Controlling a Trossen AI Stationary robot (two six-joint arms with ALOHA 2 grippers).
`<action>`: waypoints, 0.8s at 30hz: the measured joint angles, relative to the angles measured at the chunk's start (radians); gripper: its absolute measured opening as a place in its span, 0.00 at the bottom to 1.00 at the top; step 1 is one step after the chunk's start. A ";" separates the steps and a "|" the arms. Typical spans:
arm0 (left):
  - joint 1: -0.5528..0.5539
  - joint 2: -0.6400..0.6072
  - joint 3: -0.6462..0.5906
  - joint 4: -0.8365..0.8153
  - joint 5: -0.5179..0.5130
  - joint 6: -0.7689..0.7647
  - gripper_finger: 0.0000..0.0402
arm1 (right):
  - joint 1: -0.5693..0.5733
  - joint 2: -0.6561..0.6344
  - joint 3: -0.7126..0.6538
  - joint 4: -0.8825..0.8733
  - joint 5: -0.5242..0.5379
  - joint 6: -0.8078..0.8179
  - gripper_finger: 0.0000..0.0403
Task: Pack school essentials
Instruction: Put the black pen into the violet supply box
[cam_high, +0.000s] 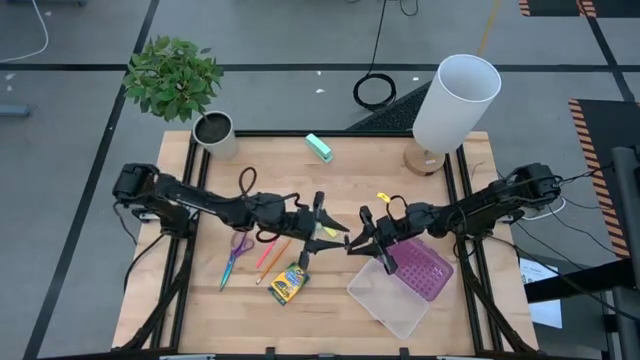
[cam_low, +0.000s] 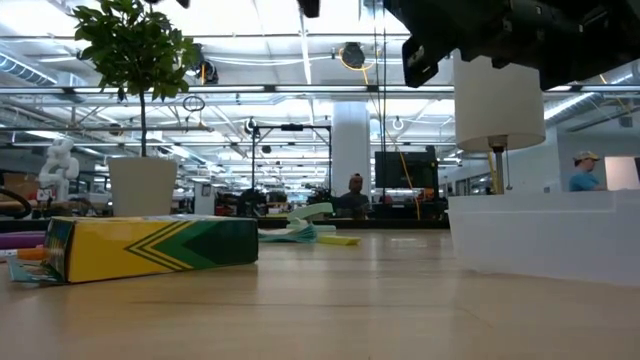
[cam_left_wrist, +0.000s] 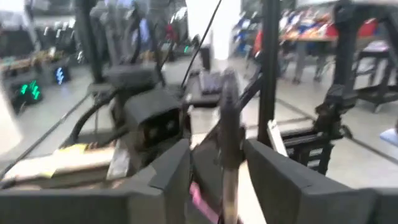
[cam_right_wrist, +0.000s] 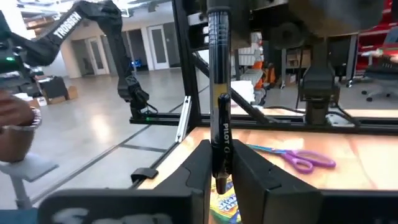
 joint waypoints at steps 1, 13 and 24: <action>-0.004 -0.017 0.000 -0.035 -0.019 -0.006 0.46 | 0.000 -0.001 0.000 -0.007 0.002 0.010 0.09; -0.085 -0.199 -0.002 -0.429 -0.188 -0.146 0.55 | 0.040 -0.014 0.000 -0.206 0.104 0.238 0.08; -0.143 -0.264 0.000 -0.511 -0.315 -0.251 0.56 | 0.307 -0.115 0.196 -0.931 0.496 0.359 0.08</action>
